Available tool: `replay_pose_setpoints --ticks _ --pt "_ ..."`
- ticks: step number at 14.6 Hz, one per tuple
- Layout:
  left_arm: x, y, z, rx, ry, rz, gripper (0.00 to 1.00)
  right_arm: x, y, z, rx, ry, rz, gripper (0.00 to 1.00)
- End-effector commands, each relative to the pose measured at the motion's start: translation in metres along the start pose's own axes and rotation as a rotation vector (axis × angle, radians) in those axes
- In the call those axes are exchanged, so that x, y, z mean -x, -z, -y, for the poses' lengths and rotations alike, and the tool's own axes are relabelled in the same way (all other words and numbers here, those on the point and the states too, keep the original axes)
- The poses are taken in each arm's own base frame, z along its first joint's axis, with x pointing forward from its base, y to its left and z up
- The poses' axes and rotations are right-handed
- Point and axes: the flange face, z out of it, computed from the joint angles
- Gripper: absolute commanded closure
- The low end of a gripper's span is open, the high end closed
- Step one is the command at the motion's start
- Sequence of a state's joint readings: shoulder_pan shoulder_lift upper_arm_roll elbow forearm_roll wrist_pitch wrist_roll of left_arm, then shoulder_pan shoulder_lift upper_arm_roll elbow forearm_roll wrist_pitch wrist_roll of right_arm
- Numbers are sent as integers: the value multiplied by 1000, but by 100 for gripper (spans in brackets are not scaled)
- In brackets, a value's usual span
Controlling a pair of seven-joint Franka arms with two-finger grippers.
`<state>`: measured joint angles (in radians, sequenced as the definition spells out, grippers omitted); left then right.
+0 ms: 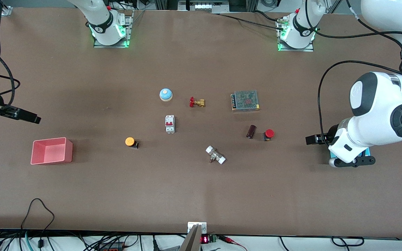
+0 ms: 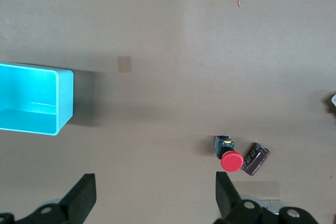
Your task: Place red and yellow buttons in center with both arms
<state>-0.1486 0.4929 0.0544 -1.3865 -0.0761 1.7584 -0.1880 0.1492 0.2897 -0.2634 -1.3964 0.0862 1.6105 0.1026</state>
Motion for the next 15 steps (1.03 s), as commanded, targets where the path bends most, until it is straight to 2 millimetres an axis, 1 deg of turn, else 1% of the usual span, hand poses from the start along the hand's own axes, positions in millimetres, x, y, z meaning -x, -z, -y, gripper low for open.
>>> replay_pose_setpoints --ticks 1,2,4,6,7,8,10,11,12,13,15 --pt "4 13 2 14 -32 15 0 22 26 -16 15 76 1 0" --pt "7 17 3 15 -45 17 0 28 29 -22 32 79 13 0" --pt "11 20 4 11 -58 34 0 37 38 -26 41 78 5 0" --pt "15 30 13 12 -93 31 0 48 39 -28 41 91 7 0" --pt "17 34 21 13 -106 42 0 56 38 -29 41 119 10 0" --pt "19 43 34 18 -123 40 0 62 38 -29 41 130 14 0" --pt "27 58 45 17 -163 28 0 70 42 -26 42 153 8 0" --pt "31 66 62 22 -160 34 0 74 42 -26 42 170 8 0" --pt "39 79 72 26 -181 37 0 77 45 -26 43 183 2 0" --pt "47 87 79 29 -203 43 0 80 47 -26 43 185 5 0" --pt "71 100 92 35 -193 42 0 84 48 -27 43 188 11 0"
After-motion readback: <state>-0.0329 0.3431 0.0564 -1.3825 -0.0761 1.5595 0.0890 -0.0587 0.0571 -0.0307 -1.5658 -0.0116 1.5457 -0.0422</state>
